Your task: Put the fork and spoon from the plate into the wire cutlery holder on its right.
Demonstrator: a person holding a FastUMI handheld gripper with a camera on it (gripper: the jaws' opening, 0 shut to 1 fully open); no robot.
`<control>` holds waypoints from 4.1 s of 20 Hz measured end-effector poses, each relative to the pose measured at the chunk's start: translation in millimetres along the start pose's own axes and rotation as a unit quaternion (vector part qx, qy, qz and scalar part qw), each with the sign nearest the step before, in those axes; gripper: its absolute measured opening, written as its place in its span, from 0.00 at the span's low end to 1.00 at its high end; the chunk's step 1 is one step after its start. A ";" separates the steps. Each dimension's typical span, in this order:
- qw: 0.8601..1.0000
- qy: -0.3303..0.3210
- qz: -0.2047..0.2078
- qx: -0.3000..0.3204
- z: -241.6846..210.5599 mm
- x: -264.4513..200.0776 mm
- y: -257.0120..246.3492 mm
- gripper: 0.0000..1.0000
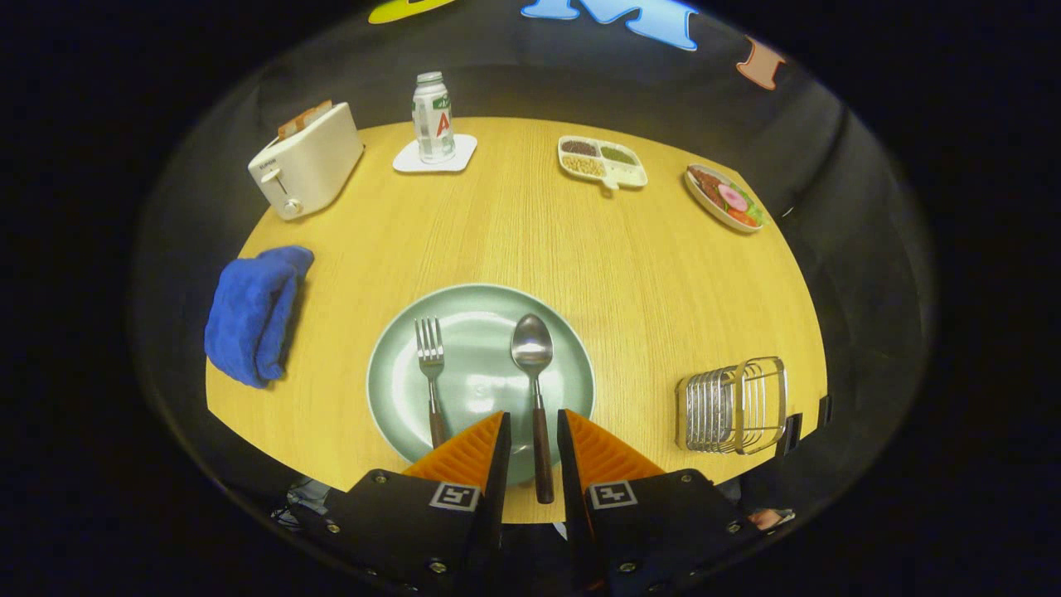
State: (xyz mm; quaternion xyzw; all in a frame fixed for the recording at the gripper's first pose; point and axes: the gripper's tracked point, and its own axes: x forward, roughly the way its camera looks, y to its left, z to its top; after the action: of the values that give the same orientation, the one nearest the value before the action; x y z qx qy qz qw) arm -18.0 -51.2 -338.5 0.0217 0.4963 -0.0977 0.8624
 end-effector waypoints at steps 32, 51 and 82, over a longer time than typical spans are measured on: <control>1.000 -0.020 -0.020 0.006 9.7 27.1 5.9 0.08; 0.979 -0.130 -0.105 0.114 49.3 -53.1 -81.6 0.08; 0.961 -0.067 -0.134 0.233 -13.0 -74.5 -164.4 0.12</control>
State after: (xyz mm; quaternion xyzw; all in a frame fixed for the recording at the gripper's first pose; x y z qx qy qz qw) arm -96.7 -199.6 -271.2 0.1493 0.3991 -0.3264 0.8437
